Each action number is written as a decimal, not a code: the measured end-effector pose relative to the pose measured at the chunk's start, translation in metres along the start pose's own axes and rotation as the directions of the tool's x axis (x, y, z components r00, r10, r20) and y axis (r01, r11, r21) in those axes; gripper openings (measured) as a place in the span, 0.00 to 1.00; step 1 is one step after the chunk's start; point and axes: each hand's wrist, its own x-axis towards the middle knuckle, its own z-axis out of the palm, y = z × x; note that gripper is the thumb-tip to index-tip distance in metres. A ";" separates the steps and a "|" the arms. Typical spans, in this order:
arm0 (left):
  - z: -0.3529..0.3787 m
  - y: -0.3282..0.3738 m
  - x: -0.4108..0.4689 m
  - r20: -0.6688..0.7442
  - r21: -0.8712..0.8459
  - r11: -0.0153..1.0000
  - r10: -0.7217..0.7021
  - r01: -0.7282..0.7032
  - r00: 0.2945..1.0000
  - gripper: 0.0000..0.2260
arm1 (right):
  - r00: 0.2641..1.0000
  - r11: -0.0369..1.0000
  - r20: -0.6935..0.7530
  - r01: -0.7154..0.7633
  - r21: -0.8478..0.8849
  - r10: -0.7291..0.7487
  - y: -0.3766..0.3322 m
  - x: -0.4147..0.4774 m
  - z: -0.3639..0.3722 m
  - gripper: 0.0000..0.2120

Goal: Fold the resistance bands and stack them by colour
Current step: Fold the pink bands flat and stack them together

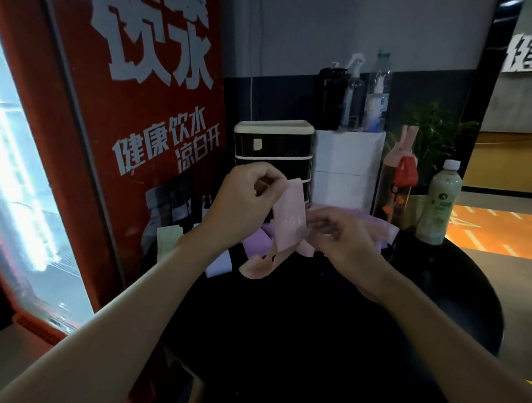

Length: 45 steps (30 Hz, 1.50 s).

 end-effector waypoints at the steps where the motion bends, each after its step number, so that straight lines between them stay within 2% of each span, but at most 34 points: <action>1: -0.003 -0.001 -0.001 -0.020 0.004 1.000 -0.007 0.007 1.000 0.05 | 1.000 1.000 -0.014 -0.004 -0.016 0.004 0.001 -0.001 0.002 0.08; 4: -0.009 -0.007 -0.003 -0.042 0.004 0.999 -0.039 0.039 0.998 0.06 | 0.999 1.000 -0.027 -0.021 -0.005 0.021 0.001 -0.003 0.004 0.07; 7: -0.013 -0.010 -0.005 -0.058 -0.024 0.997 -0.076 0.074 0.995 0.06 | 0.996 0.983 0.039 -0.080 0.163 0.074 -0.001 -0.003 0.008 0.06; 11: -0.015 -0.010 -0.005 -0.050 -0.066 0.994 -0.089 0.085 0.995 0.05 | 0.988 0.991 0.089 -0.130 0.041 0.126 0.006 0.002 0.022 0.13; 15: -0.019 -0.013 -0.006 -0.057 -0.059 0.994 -0.100 0.096 0.993 0.06 | 0.994 0.996 0.074 -0.075 -0.045 0.078 0.004 -0.001 0.030 0.02; 17: -0.021 -0.017 -0.007 -0.060 -0.061 0.991 -0.119 0.115 0.991 0.07 | 0.991 0.995 0.089 -0.101 -0.019 0.102 0.004 -0.002 0.029 0.05; 20: -0.024 -0.026 -0.009 -0.065 -0.047 0.978 -0.205 0.202 0.977 0.07 | 0.990 0.991 0.066 -0.125 0.044 0.122 0.003 -0.003 0.025 0.02; 22: -0.026 -0.034 -0.011 -0.065 -0.018 0.959 -0.285 0.284 0.956 0.05 | 0.993 0.987 0.020 -0.120 0.108 0.119 0.000 -0.003 0.020 0.07; 26: -0.025 -0.046 -0.020 0.094 0.057 0.909 -0.417 0.413 0.904 0.03 | 0.996 0.993 -0.055 -0.071 0.089 0.076 -0.009 0.002 0.007 0.11; 28: -0.020 -0.045 -0.024 0.134 0.052 0.932 -0.362 0.358 0.922 0.01 | 0.998 0.998 -0.047 -0.039 0.058 0.041 -0.012 0.005 0.004 0.12; 30: -0.014 -0.039 -0.025 0.196 -0.043 0.957 -0.274 0.287 0.942 0.06 | 1.000 0.999 -0.026 -0.010 0.044 0.011 -0.018 0.006 0.003 0.14; 33: -0.002 -0.024 -0.025 0.304 -0.299 0.892 -0.247 0.339 0.920 0.12 | 0.999 0.997 0.034 0.030 0.074 -0.033 -0.027 0.005 0.002 0.15; 35: 0.006 -0.017 -0.023 0.334 -0.387 0.843 -0.249 0.374 0.909 0.15 | 0.997 0.990 0.062 0.040 0.132 -0.049 -0.031 0.004 0.000 0.13; 38: 0.014 -0.011 -0.022 0.374 -0.441 0.794 -0.262 0.419 0.890 0.16 | 0.993 0.980 0.098 0.045 0.193 -0.065 -0.036 0.003 -0.005 0.09; 45: 0.017 -0.004 -0.021 0.417 -0.498 0.735 -0.262 0.460 0.870 0.12 | 0.988 0.981 0.142 0.030 0.189 -0.058 -0.043 0.002 -0.015 0.11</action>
